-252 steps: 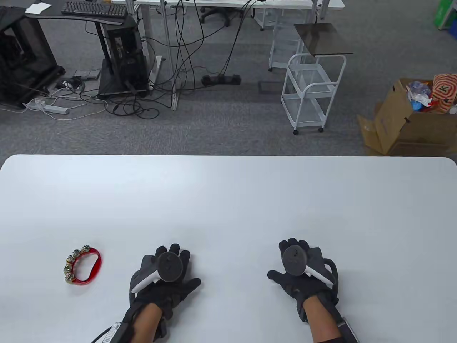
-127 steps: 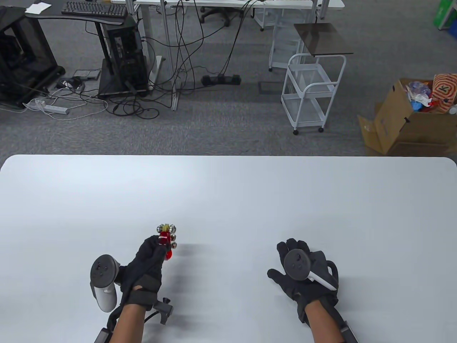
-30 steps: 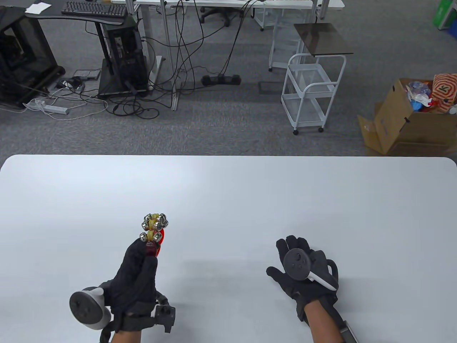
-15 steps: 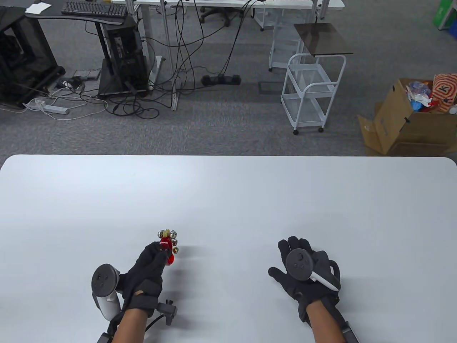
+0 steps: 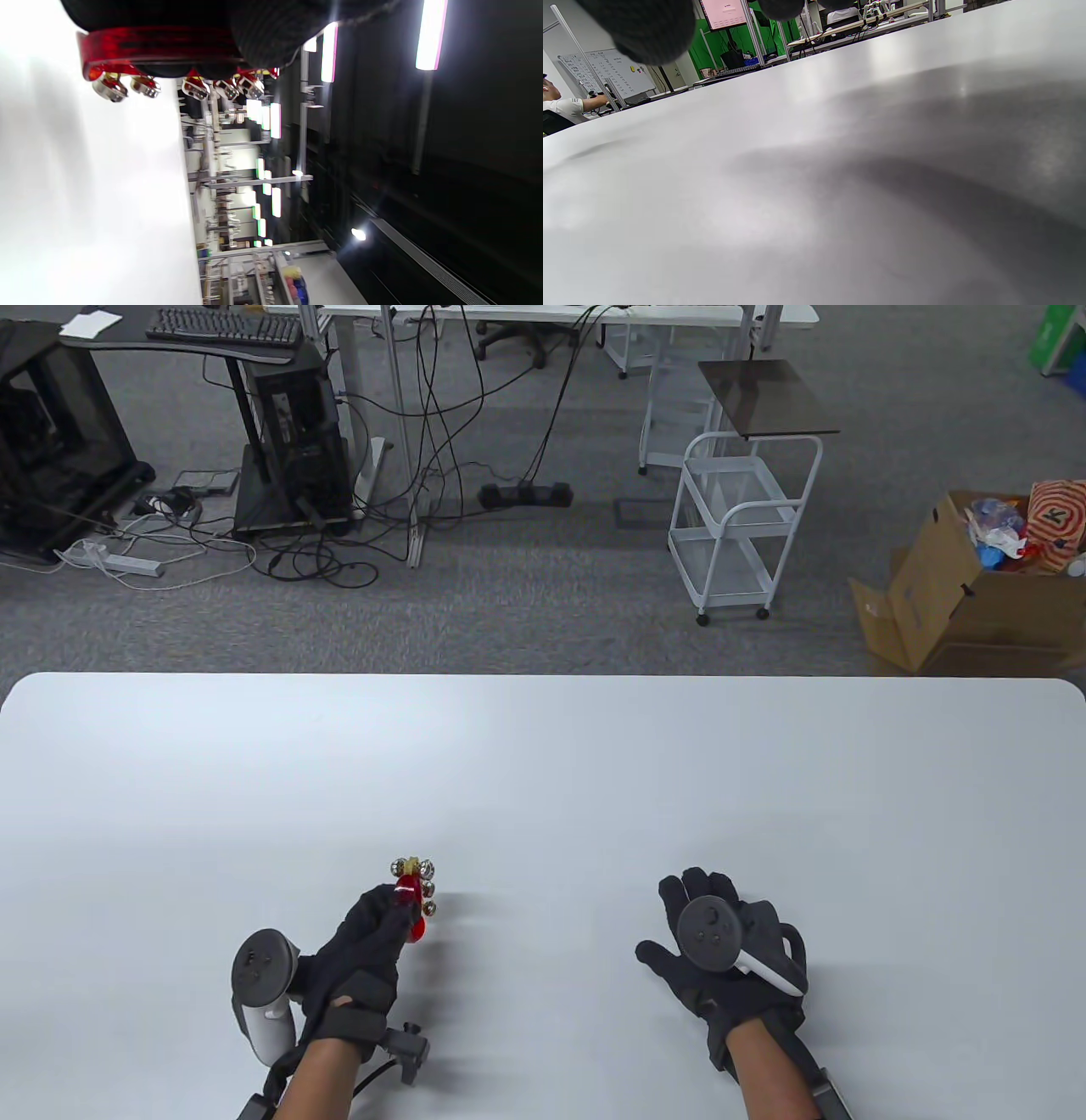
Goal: Shake a handbell
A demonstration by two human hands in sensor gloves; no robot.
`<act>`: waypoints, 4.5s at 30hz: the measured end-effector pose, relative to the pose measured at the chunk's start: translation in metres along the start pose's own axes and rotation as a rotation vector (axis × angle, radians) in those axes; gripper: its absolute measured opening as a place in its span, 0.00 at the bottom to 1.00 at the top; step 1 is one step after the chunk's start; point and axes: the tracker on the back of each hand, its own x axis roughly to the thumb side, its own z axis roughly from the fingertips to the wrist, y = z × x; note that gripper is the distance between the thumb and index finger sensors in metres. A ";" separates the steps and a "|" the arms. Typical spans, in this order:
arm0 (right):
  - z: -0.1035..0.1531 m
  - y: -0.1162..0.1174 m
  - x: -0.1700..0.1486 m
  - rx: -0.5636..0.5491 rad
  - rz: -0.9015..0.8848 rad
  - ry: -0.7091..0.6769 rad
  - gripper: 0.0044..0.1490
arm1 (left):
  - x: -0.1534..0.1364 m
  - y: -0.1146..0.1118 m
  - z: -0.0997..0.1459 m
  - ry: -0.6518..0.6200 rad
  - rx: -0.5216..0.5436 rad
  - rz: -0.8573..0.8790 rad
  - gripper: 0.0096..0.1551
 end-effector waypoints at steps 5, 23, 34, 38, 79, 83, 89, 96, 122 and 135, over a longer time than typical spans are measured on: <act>0.000 -0.001 0.000 -0.004 -0.004 0.001 0.55 | 0.077 0.004 0.029 -0.537 0.041 -0.017 0.25; 0.000 -0.001 -0.002 0.001 -0.016 -0.002 0.56 | -0.023 0.000 -0.002 0.128 -0.035 0.052 0.25; 0.000 -0.001 -0.002 0.000 -0.012 -0.003 0.55 | -0.022 0.000 -0.002 0.140 -0.026 0.081 0.25; 0.000 0.000 -0.002 0.002 -0.012 -0.004 0.55 | -0.021 0.000 -0.001 0.148 -0.024 0.085 0.25; -0.001 0.002 -0.002 -0.003 -0.029 -0.004 0.56 | 0.005 -0.033 0.002 0.054 -0.036 -0.640 0.24; 0.001 -0.001 -0.002 -0.012 -0.043 -0.012 0.56 | 0.009 -0.083 0.000 -0.024 -0.154 -1.004 0.24; 0.002 -0.001 -0.002 0.002 -0.047 -0.016 0.55 | 0.005 -0.153 0.007 -0.124 -0.337 -1.443 0.24; 0.007 -0.007 0.001 -0.036 -0.054 -0.053 0.56 | 0.025 -0.154 0.009 -0.205 -0.313 -1.384 0.27; -0.004 0.011 -0.003 -0.008 0.029 -0.012 0.59 | -0.035 0.026 -0.016 0.176 -0.597 -1.229 0.65; -0.005 0.012 -0.005 0.017 0.017 -0.002 0.59 | -0.031 0.026 -0.014 0.142 -0.570 -1.220 0.65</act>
